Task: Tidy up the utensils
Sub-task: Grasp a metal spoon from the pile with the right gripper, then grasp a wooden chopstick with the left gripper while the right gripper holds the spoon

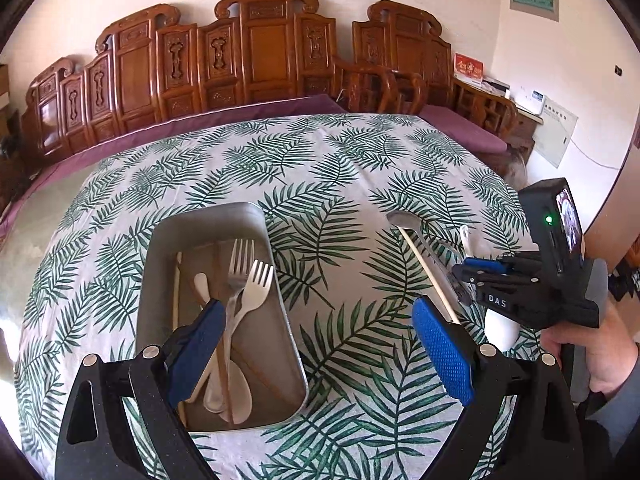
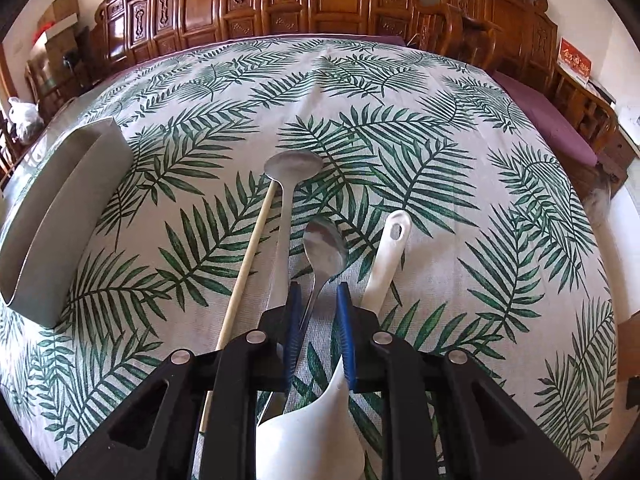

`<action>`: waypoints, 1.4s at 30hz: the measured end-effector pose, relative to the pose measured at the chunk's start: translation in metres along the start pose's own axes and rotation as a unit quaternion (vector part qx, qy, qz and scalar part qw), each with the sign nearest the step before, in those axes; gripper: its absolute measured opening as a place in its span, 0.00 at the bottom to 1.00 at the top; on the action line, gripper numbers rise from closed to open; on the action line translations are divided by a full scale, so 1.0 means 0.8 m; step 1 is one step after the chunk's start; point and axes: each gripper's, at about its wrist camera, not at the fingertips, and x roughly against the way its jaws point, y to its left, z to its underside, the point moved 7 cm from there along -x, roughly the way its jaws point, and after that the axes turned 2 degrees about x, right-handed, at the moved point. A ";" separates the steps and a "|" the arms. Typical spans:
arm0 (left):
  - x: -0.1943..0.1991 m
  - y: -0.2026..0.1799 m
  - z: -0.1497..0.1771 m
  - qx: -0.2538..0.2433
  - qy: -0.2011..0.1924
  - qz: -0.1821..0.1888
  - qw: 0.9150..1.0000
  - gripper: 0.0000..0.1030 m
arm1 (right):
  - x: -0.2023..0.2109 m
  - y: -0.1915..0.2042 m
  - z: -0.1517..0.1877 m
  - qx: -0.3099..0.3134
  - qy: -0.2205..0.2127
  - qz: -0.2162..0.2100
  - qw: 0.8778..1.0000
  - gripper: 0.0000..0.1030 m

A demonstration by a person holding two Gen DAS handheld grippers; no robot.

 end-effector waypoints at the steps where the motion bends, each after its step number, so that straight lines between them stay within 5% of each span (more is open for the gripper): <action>1: 0.000 -0.001 0.000 -0.001 0.000 0.000 1.000 0.88 | -0.001 0.001 -0.001 0.000 -0.002 0.001 1.000 0.19; 7: -0.003 -0.013 0.005 -0.008 0.004 0.000 1.000 0.88 | -0.002 0.006 -0.003 0.004 -0.002 0.002 1.000 0.06; 19: -0.031 -0.055 0.017 -0.019 0.032 0.001 0.999 0.88 | 0.049 -0.013 -0.024 -0.040 -0.068 -0.061 0.995 0.05; 32: -0.114 -0.111 0.024 -0.005 0.087 0.013 0.996 0.88 | 0.098 -0.038 -0.038 -0.051 -0.140 -0.099 0.984 0.05; 35: -0.126 -0.124 0.024 -0.014 0.094 0.011 0.995 0.78 | 0.103 -0.044 -0.038 -0.053 -0.147 -0.103 0.982 0.05; 40: -0.143 -0.137 0.027 -0.022 0.110 0.012 0.994 0.45 | 0.108 -0.051 -0.038 -0.052 -0.153 -0.099 0.982 0.05; 42: -0.147 -0.140 0.025 -0.026 0.108 0.007 0.994 0.41 | 0.108 -0.051 -0.038 -0.051 -0.154 -0.099 0.982 0.05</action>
